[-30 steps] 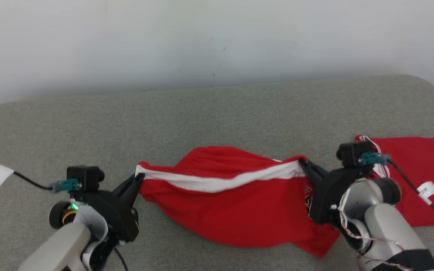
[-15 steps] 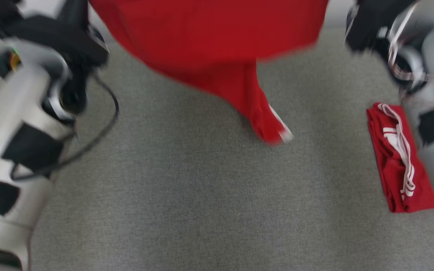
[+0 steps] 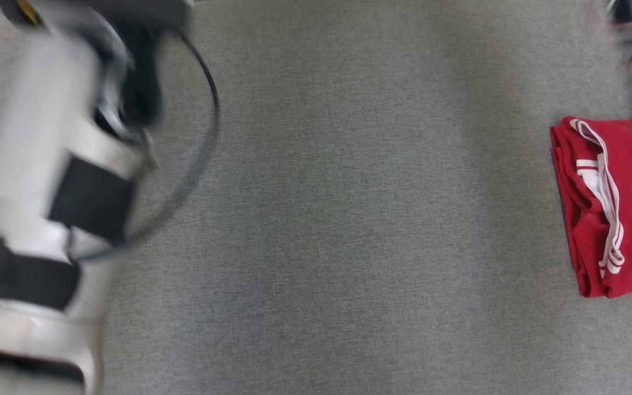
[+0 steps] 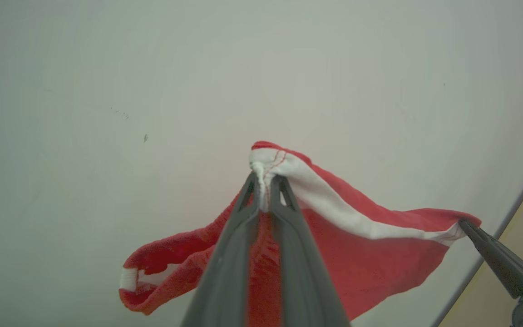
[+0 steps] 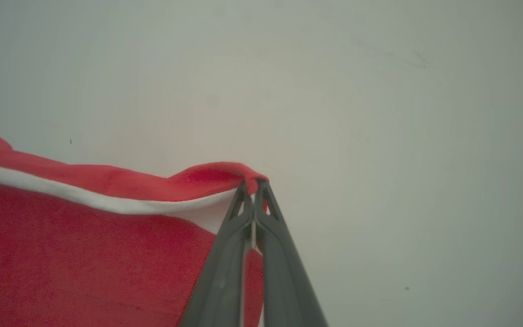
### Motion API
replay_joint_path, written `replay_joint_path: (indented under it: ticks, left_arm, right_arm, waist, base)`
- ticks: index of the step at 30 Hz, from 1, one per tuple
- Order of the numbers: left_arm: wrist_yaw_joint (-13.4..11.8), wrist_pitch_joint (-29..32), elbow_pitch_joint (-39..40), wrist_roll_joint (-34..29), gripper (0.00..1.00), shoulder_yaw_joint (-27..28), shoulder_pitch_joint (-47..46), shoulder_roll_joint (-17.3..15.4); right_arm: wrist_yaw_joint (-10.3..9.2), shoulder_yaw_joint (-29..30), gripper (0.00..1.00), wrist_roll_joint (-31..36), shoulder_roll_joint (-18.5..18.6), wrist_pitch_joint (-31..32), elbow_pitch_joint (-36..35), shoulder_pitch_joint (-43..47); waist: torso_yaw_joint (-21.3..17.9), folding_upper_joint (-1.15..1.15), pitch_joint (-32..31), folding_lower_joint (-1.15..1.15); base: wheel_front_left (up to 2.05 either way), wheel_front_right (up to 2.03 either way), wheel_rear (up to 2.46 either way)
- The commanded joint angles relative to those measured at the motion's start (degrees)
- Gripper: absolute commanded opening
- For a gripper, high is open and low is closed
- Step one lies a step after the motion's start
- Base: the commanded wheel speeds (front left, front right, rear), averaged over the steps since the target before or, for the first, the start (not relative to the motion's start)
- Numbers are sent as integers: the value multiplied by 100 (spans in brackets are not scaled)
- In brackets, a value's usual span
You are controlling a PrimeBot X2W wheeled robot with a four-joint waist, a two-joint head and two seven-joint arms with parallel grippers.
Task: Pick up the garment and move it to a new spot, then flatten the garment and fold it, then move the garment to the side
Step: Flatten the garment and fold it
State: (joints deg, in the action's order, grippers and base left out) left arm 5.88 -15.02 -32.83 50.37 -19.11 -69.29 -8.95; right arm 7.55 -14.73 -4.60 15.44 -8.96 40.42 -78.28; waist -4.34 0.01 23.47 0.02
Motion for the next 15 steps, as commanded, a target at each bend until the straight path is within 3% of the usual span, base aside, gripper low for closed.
replay_joint_path:
  ticks: [1, 8, 15]
  left_arm:
    - [20, -16, -17, -70, 0, 3, 180, -33]
    - [141, -18, -357, -446, 0, -343, 1741, -50]
    - [154, 31, -439, 77, 0, -816, 3179, -61]
  right_arm:
    - [-11, -86, 0, -91, 19, 55, 71, 254]
    - [-11, -786, 0, -1138, 261, 876, 23, 1953]
    - [-11, -862, 0, -2193, 953, 2030, -1273, 3777]
  waist:
    - [47, -1, -48, -2]
    - [97, -1, -438, -2]
    - [163, -1, -1286, -2]
  base:
    - [0, 0, 0]
    - [0, 0, 0]
    - [0, 0, 0]
